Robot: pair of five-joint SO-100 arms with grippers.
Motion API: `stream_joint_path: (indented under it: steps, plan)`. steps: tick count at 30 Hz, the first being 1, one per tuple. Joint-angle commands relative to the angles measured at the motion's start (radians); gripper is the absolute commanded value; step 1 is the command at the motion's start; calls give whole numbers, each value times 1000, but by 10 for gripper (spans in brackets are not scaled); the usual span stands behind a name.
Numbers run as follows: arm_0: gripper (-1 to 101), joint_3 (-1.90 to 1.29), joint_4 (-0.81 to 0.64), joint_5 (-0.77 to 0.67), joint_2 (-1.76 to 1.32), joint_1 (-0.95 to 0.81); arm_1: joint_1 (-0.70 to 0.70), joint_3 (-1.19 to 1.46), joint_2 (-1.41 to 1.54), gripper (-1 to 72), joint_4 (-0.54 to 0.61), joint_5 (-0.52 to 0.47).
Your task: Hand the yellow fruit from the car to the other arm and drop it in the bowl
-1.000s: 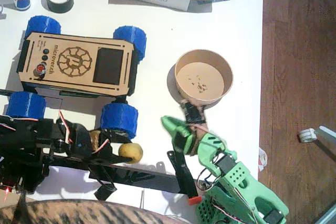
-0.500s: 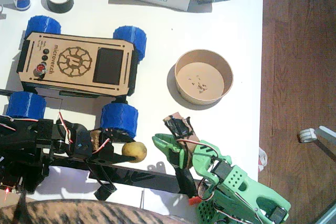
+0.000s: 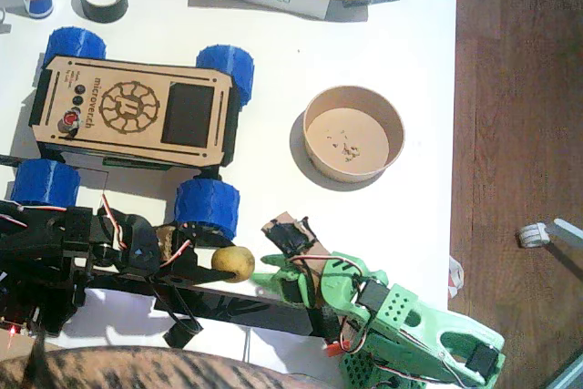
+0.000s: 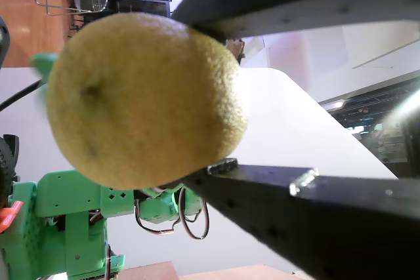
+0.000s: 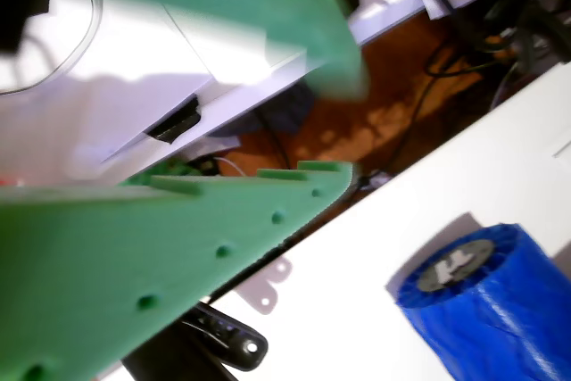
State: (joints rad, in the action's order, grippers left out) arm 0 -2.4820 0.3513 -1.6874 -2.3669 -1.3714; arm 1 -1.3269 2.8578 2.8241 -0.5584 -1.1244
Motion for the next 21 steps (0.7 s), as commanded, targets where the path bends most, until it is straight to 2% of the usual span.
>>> stream_joint_path:
  steps: [1, 4, 8, 17, 21]
  plan:
    - [-2, 8, -20, -11, -54, -3, 6, -11, -38, 257, 71, 55]
    - [-2, 8, -20, -11, -57, -3, 15, -20, -66, 286, 87, 94]
    - [-2, 8, -21, -11, -55, -3, 8, -17, -89, 343, 124, 229]
    - [-2, 8, -25, -11, -55, -2, 25, -35, -183, 355, 233, 241]
    - [-2, 8, -25, -11, -55, -2, 49, -44, -219, 361, 334, 209]
